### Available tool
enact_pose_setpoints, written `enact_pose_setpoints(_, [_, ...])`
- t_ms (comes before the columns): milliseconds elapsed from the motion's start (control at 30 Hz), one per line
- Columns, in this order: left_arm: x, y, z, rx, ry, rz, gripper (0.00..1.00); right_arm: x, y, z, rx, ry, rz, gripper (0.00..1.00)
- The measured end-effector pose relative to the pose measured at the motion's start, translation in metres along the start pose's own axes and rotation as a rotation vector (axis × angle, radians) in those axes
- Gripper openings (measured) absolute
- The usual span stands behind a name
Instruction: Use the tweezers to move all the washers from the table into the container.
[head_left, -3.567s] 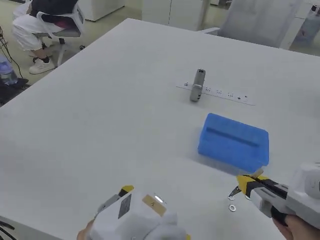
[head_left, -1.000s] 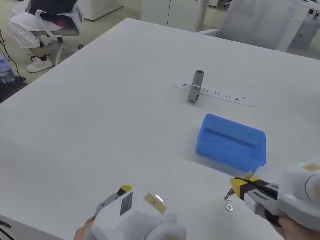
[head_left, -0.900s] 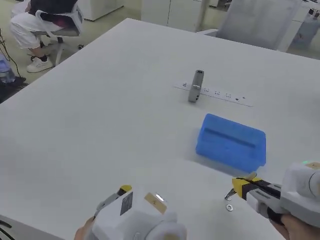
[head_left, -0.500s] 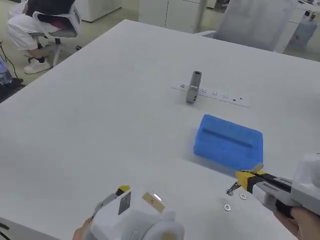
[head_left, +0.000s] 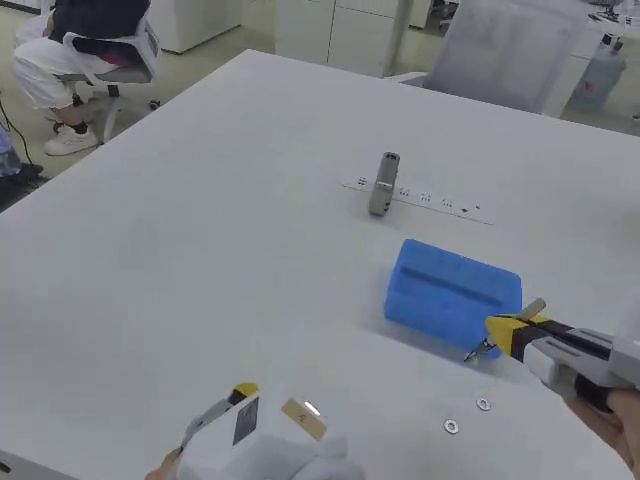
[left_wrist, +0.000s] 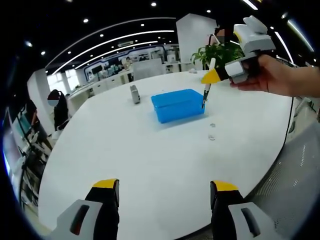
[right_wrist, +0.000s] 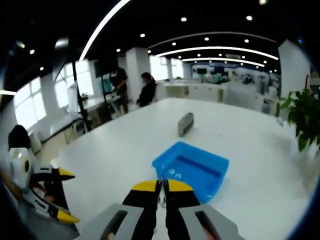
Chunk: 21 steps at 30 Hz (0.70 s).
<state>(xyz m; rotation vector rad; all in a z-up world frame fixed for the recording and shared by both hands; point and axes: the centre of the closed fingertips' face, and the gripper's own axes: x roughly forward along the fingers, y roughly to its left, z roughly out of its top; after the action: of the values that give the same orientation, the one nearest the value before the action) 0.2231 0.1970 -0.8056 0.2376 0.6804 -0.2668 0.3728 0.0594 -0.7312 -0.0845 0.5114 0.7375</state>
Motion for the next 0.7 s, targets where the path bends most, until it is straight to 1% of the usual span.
enact_pose_setpoints(100, [0.000, 0.000, 0.000, -0.001, -0.001, -0.002, 0.75, 0.002, -0.002, 0.009, -0.014, -0.014, -0.007, 0.01])
enact_pose_setpoints(233, [0.000, -0.001, 0.000, 0.001, 0.001, -0.004, 0.75, 0.008, -0.008, 0.022, -0.019, -0.038, -0.014, 0.01])
enact_pose_setpoints(300, [0.000, -0.001, 0.000, 0.000, 0.002, -0.004, 0.75, 0.013, -0.011, 0.026, -0.021, -0.044, -0.019, 0.01])
enact_pose_setpoints(500, [0.000, -0.001, -0.001, -0.001, 0.004, -0.005, 0.75, 0.027, -0.024, 0.031, -0.012, -0.057, -0.043, 0.01])
enact_pose_setpoints(633, [0.001, -0.001, -0.001, 0.001, 0.009, -0.006, 0.75, 0.041, -0.035, 0.033, -0.022, -0.059, -0.069, 0.01])
enact_pose_setpoints(700, [0.001, -0.002, -0.002, 0.004, 0.013, -0.006, 0.75, 0.049, -0.042, 0.033, -0.014, -0.057, -0.077, 0.01])
